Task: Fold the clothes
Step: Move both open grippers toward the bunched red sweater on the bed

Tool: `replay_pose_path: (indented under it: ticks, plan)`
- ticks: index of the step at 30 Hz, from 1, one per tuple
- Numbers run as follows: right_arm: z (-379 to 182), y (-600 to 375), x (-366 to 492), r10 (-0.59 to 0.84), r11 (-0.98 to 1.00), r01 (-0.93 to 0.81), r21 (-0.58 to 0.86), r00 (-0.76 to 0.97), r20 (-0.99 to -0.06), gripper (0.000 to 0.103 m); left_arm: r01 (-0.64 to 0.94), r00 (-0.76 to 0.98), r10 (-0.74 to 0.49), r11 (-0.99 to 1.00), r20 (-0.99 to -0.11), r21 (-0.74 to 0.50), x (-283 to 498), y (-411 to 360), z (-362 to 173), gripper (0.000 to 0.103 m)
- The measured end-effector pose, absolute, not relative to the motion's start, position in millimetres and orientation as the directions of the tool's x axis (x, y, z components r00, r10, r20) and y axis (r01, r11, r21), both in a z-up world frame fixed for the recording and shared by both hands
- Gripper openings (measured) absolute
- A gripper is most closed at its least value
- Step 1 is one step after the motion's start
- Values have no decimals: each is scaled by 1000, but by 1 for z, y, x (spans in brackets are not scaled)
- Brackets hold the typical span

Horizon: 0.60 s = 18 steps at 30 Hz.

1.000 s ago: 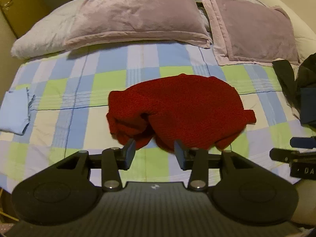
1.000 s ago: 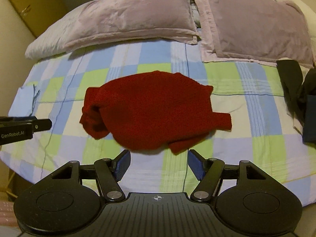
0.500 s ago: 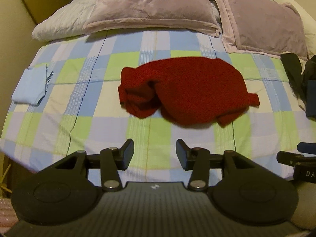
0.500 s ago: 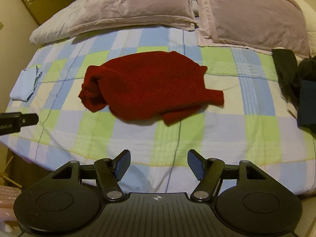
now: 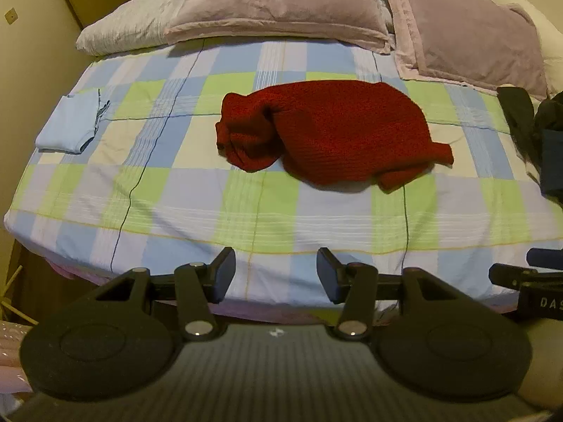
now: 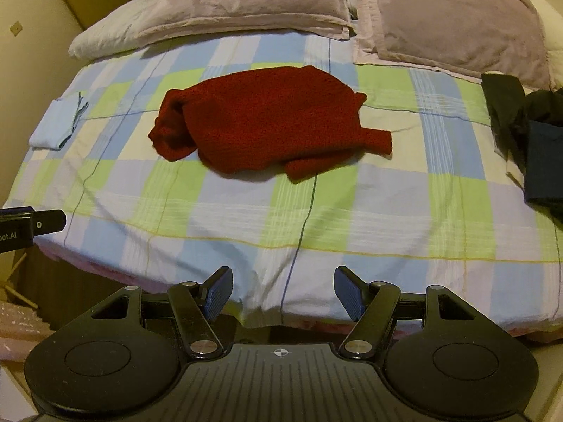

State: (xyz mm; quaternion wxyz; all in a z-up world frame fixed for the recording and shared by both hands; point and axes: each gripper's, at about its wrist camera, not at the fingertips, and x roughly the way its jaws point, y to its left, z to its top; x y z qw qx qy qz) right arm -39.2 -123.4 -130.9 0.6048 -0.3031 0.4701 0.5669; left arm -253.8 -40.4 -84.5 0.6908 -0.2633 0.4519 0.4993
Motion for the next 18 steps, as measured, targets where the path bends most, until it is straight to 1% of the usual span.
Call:
replay_pose_path:
  ticks: [9,18]
  plan:
    - [-117,-127,-27,453,192,-966,173,-69,-889,67,-915,117,480,393,-870,94,-242,-39,-73,48]
    - [-125,-107,-17,448,243,-951,192,-65,-892,67,-893,168,449,446,-877,57,-236,-4,-86,48]
